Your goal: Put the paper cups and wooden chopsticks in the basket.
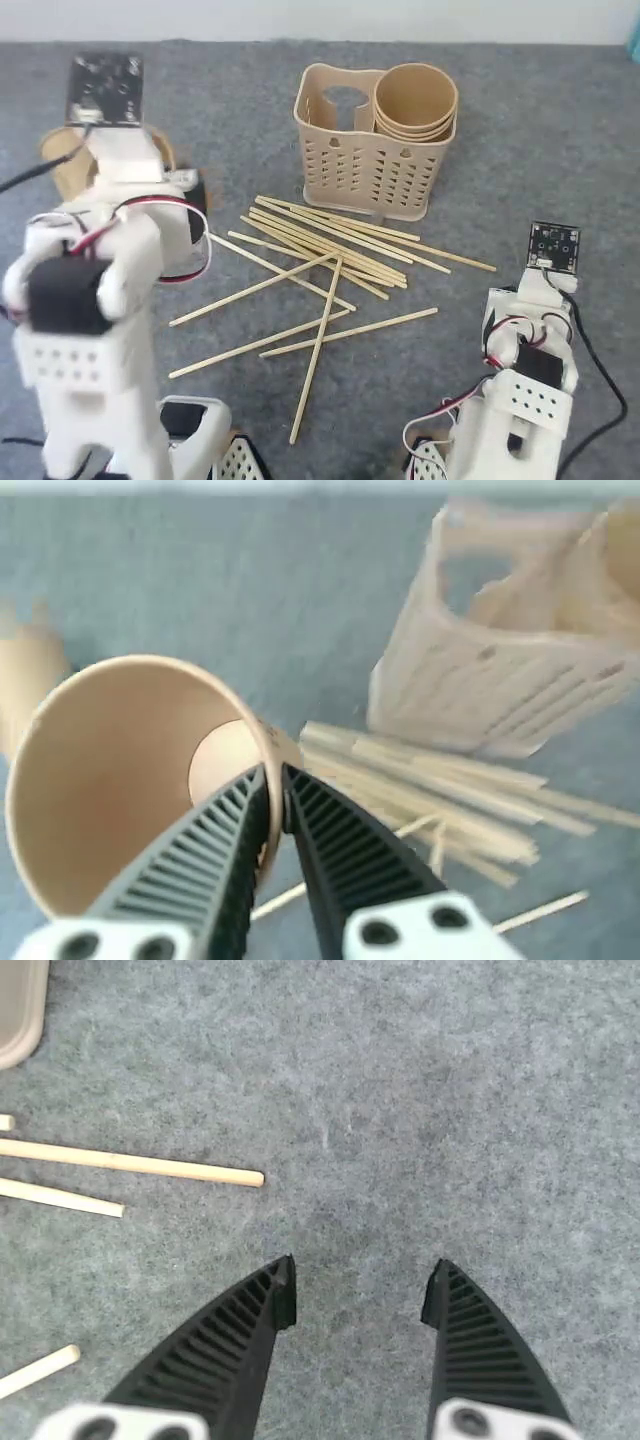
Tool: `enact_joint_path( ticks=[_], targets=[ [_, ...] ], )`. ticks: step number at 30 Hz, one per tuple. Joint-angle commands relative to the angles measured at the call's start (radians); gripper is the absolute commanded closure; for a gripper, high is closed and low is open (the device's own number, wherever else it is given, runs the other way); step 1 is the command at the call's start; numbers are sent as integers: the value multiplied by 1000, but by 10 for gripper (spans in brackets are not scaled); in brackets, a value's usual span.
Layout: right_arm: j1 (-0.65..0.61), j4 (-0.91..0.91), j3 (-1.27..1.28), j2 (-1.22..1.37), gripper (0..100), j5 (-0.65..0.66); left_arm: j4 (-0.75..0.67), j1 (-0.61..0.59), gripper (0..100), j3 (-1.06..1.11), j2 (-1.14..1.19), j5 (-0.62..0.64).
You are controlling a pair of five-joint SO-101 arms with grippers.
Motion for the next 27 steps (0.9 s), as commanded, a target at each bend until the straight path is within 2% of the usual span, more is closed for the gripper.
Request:
enact_joint_path(
  ticks=[1, 9, 12, 22, 27],
  targets=[
    [18, -4, -17, -31, 779, 23, -61, 115, 988, -156, -18, 100],
    [18, -4, -17, -31, 779, 23, -387, 311, 988, -226, -9, 206],
    [18, -4, -17, -31, 779, 23, -471, 362, 988, -246, 64, 226],
    [18, -5, -17, -31, 779, 23, -477, 443, 987, -670, 505, 221],
    [18, -5, -17, -31, 779, 23, -476, 496, 987, -826, 747, 117]
  ],
)
